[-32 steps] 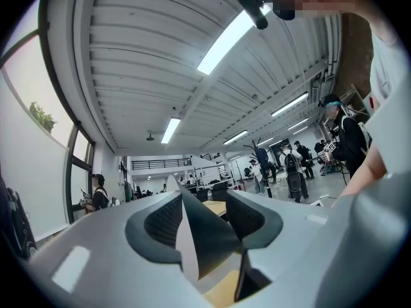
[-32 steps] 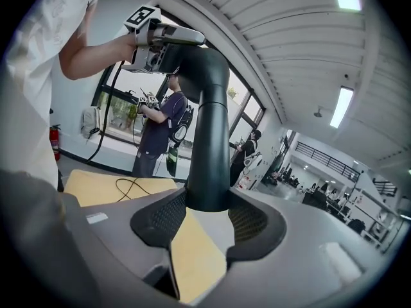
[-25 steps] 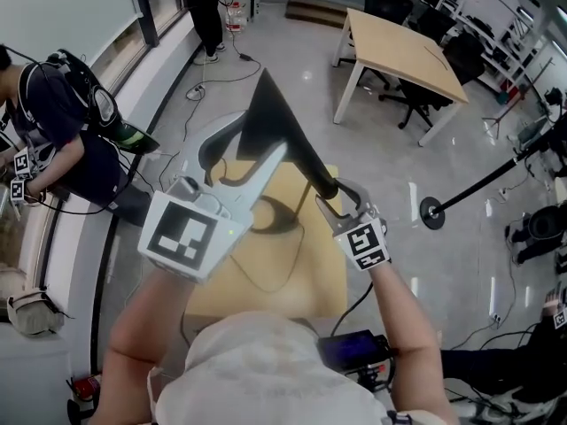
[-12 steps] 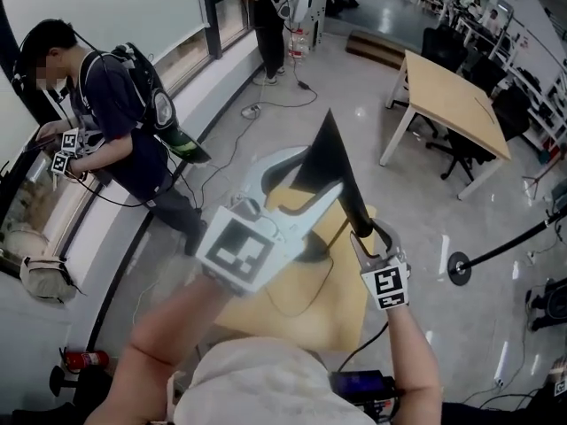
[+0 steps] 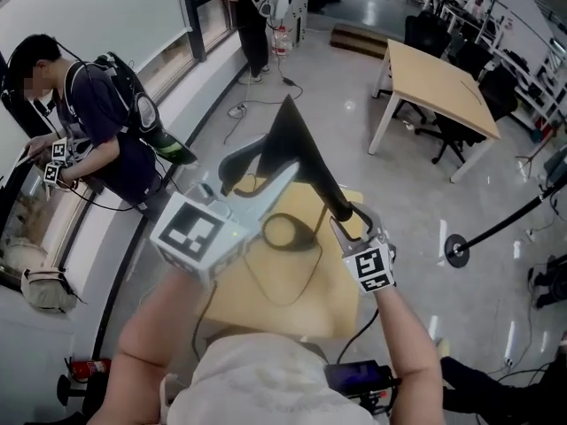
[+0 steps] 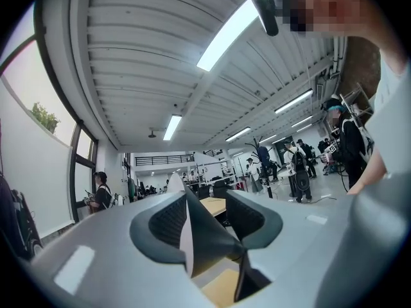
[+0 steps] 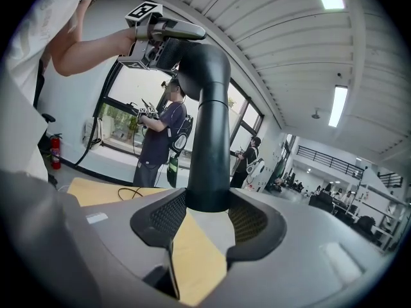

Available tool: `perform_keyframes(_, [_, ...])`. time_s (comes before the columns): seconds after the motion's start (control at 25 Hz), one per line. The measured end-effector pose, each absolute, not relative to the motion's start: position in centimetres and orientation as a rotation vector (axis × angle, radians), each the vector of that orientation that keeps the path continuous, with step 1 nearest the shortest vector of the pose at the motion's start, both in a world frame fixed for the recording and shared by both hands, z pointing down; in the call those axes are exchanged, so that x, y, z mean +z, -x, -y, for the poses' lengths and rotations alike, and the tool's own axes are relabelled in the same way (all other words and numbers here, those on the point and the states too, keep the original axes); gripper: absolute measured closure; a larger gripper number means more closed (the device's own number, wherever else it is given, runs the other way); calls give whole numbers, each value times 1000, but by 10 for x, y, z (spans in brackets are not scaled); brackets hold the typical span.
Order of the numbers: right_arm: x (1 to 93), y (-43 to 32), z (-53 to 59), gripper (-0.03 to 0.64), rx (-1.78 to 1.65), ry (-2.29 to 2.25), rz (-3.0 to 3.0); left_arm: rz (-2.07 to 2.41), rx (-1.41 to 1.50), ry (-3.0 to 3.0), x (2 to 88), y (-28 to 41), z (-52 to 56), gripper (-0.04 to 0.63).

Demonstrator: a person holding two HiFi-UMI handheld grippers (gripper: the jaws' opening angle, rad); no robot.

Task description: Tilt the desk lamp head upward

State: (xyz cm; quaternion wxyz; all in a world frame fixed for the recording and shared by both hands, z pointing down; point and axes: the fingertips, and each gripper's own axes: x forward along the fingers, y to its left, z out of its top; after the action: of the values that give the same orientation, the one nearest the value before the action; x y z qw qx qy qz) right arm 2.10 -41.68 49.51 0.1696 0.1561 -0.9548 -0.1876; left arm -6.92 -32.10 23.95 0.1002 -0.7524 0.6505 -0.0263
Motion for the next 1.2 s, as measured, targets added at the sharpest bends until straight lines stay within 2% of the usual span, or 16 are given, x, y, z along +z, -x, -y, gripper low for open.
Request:
perform_keyframes(0.36, [469, -45, 410, 408, -557, -474, 2802, -1967, 32, 2262, 248, 72, 315, 426])
perform_keyframes(0.8, [460, -63, 368, 492, -504, -602, 2852, -1907, 73, 2397, 297, 110, 282, 455])
perform_keyframes(1.2, [462, -58, 305, 534, -307, -768, 2809, -1819, 87, 2565, 342, 155, 227, 479])
